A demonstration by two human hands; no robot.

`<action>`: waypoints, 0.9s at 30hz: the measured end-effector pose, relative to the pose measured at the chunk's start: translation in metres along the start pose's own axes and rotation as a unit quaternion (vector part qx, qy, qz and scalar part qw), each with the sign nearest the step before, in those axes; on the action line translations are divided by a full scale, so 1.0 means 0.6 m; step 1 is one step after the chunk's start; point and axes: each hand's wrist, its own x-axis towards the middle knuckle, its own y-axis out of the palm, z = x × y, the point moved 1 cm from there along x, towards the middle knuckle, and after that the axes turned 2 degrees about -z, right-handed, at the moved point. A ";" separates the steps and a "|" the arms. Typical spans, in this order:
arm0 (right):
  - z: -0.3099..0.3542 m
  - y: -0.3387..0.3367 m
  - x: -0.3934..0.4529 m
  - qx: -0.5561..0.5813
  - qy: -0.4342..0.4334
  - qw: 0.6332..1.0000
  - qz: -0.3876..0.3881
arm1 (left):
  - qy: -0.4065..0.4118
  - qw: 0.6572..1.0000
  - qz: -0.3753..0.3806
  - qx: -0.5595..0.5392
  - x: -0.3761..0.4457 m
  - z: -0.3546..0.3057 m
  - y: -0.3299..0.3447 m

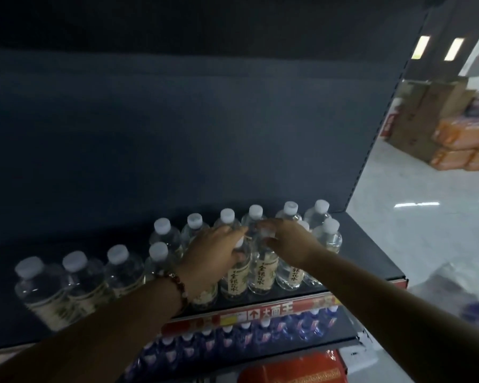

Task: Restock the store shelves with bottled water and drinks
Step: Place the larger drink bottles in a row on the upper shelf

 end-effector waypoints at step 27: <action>-0.029 -0.013 0.045 -0.077 -0.039 0.991 0.099 | -0.062 0.997 -0.006 -0.049 0.013 -0.018 0.016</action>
